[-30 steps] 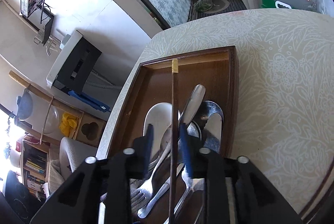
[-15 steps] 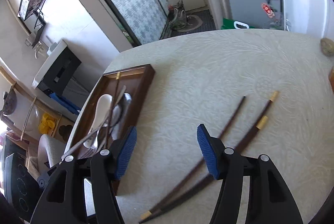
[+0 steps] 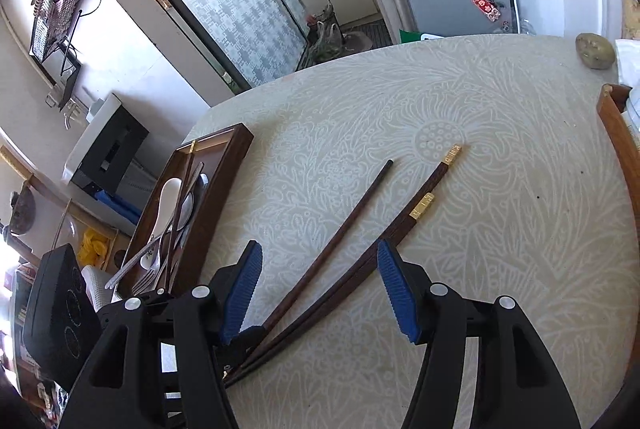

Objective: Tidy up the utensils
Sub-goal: 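Reach the left gripper to the next wooden chopstick and grasp it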

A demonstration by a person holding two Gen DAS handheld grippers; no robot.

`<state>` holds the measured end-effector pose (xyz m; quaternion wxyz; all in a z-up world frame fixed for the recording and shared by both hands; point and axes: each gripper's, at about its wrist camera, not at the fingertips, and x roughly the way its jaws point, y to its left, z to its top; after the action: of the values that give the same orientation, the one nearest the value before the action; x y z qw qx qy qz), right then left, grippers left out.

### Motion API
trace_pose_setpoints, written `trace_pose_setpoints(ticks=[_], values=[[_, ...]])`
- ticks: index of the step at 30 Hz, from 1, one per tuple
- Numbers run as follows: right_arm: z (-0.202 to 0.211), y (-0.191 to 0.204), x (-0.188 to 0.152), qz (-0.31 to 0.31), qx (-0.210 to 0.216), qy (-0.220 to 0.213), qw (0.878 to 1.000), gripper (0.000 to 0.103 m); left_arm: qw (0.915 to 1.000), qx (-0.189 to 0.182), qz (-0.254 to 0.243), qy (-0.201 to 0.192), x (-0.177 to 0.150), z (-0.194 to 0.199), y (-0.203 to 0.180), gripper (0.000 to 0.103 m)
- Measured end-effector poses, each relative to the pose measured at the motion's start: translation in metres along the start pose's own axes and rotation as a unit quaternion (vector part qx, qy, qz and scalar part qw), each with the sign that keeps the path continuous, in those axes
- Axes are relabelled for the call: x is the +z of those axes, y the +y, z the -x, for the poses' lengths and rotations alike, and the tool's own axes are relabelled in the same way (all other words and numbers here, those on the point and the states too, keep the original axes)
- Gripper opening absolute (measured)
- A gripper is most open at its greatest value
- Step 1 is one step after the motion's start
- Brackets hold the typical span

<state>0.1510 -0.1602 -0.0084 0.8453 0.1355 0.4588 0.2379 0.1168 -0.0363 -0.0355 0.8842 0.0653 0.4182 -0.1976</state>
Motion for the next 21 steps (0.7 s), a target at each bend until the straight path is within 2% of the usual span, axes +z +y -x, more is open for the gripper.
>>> trace_pose_setpoints(ticks=[6, 10, 12, 15, 18, 19, 20, 21], values=[[0.001, -0.012, -0.004, -0.009, 0.004, 0.001, 1.000, 0.061, 0.9995, 0.026, -0.011, 0.016, 0.006, -0.017, -0.005, 0.037], [0.001, -0.016, -0.005, -0.011, 0.006, 0.002, 1.000, 0.061, 0.9991, 0.040, -0.003, 0.011, 0.008, -0.020, 0.002, 0.038], [0.000, -0.016, -0.006, -0.012, 0.006, 0.004, 1.000, 0.061, 0.9992, 0.038, 0.005, 0.012, 0.009, -0.021, 0.007, 0.038], [-0.001, -0.015, -0.007, -0.012, 0.008, 0.005, 1.000, 0.061, 0.9991, 0.039, -0.012, 0.013, 0.006, -0.018, 0.003, 0.037], [-0.002, -0.013, -0.006, -0.012, 0.007, 0.005, 1.000, 0.061, 0.9993, 0.027, -0.020, 0.018, -0.001, -0.014, -0.002, 0.025], [-0.003, -0.012, -0.006, -0.012, 0.007, 0.005, 1.000, 0.061, 0.9993, 0.020, -0.024, 0.021, -0.002, -0.013, -0.004, 0.014], [-0.004, -0.012, -0.006, -0.013, 0.007, 0.005, 1.000, 0.061, 0.9993, 0.015, -0.027, 0.023, -0.003, -0.012, -0.007, 0.007], [-0.006, -0.012, -0.006, -0.014, 0.007, 0.006, 1.000, 0.061, 0.9991, 0.020, -0.031, 0.022, -0.004, -0.012, -0.010, 0.007]])
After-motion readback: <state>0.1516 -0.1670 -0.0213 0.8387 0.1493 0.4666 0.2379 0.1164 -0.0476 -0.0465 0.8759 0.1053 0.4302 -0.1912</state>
